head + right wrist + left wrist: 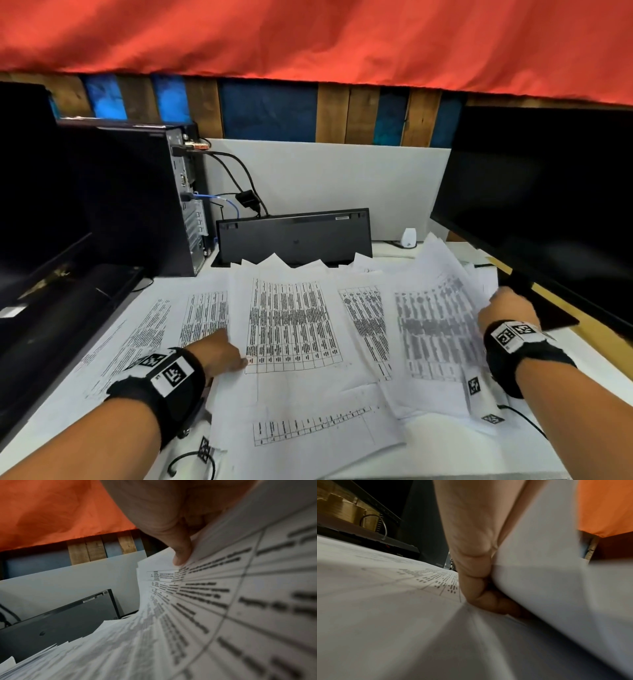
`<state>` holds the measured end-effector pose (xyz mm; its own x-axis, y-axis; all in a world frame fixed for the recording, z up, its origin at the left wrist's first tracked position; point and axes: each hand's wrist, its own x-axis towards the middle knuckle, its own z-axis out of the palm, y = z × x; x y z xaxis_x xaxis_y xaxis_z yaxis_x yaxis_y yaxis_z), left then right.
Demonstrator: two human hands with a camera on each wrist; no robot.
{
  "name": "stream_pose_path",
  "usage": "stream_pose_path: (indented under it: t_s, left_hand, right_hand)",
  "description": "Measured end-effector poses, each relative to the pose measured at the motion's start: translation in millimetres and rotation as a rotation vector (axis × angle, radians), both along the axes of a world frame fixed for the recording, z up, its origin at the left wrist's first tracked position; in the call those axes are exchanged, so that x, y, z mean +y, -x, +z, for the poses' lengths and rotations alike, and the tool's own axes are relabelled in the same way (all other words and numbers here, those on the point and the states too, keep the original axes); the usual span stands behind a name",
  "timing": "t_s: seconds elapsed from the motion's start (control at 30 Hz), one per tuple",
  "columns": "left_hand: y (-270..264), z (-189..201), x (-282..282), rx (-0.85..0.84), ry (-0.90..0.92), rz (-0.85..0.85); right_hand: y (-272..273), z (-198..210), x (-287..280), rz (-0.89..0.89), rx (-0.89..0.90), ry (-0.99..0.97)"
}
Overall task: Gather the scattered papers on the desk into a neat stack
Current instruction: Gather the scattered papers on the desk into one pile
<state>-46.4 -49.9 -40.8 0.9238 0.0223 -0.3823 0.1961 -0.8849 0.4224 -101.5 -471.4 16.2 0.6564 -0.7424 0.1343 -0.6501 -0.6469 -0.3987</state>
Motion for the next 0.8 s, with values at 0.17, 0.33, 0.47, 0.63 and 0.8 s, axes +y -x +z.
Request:
stream_pose_path:
  t_s: [0.17, 0.33, 0.47, 0.63, 0.8]
  left_hand:
    - [0, 1, 3, 0.033, -0.004, -0.017]
    - [-7, -9, 13, 0.054, -0.023, -0.017]
    - [-9, -13, 18, 0.074, 0.099, -0.024]
    - [3, -4, 11, 0.072, 0.259, 0.071]
    - [13, 6, -2, 0.071, 0.622, 0.253]
  right_hand:
    - [-4, 58, 33, 0.114, -0.299, 0.089]
    - [-10, 124, 70, 0.223, -0.747, -0.002]
    - [-26, 132, 84, 0.271, -0.791, -0.075]
    - [-47, 76, 102, 0.371, -0.493, -0.15]
    - [-45, -6, 133, 0.552, -0.05, -0.276]
